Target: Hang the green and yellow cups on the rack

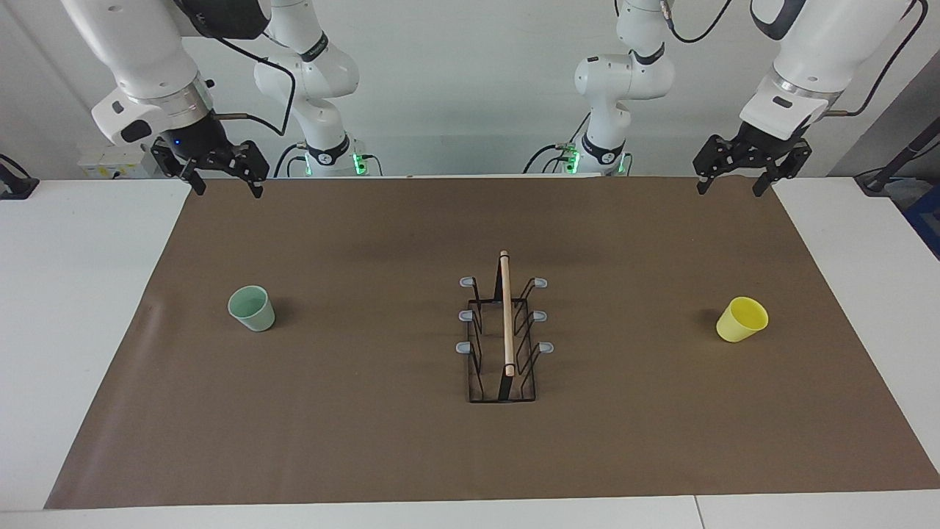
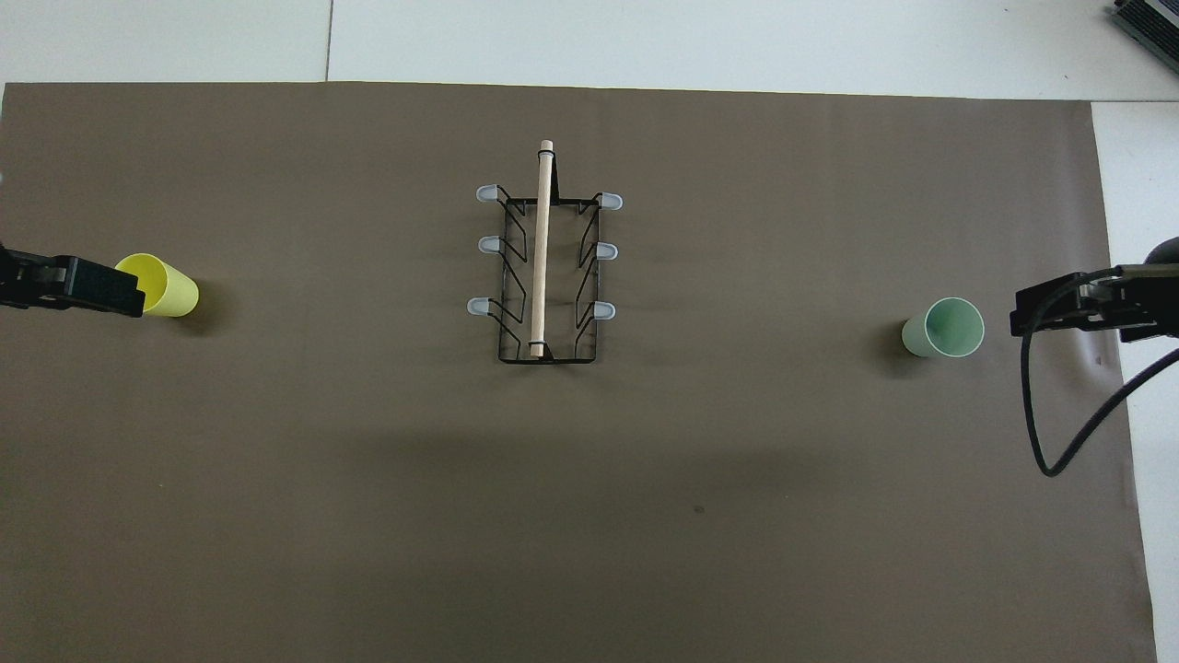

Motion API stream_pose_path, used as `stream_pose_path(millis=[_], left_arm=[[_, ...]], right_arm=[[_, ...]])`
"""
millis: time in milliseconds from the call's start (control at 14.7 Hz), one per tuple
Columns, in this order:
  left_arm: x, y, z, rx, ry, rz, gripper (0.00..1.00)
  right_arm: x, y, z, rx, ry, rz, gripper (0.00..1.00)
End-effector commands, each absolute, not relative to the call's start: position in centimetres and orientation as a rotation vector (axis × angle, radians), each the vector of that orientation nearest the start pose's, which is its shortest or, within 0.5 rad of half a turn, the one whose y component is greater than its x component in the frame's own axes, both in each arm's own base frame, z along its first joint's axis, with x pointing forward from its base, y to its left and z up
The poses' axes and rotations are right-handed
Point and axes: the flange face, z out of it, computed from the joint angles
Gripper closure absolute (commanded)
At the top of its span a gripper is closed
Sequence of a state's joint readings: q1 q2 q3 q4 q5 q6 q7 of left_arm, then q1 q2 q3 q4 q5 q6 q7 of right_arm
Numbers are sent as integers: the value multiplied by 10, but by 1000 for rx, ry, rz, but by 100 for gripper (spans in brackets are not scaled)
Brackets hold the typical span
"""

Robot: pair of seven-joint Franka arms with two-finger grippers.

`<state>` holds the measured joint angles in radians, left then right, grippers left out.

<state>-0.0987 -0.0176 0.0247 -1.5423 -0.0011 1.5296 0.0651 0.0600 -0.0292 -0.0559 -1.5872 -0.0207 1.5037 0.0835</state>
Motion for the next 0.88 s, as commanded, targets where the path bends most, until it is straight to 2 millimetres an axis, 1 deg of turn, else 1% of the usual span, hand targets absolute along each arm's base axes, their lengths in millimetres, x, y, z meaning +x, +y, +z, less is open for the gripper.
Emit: stream_pose_path(millis=[0,272,340,408,476,544,612,680,748,816], left_arm=[[534,-38,644,-3120,207,5,0],[533,-40,645,-3120,198,9,0],[533,-41,644,-3121,191,12,0],[532,-46,644,-3119,207,16,0],[530,-47,645,-3120,205,30,0],[530,-46,647,-3128,199,31,0],[531,-44,648,-3134,178,29,0],[532,-41,646,-3145,160,34,0],[534,-39,646,-3161,146,37,0],[537,-34,648,-3165,129,37,0]], right_arm=[[538,0,632,-3164,104,67,0],[538,1,631,-3164,111,67,0],[537,1,628,-3156,124,74,0],[534,1,624,-3153,129,84,0],[533,1,612,-3151,121,74,0],[530,2,609,-3152,100,34,0],[529,5,610,-3151,127,33,0],[535,12,608,-3147,153,-10,0],[538,14,605,-3149,171,-42,0],[543,14,595,-3164,166,-16,0]])
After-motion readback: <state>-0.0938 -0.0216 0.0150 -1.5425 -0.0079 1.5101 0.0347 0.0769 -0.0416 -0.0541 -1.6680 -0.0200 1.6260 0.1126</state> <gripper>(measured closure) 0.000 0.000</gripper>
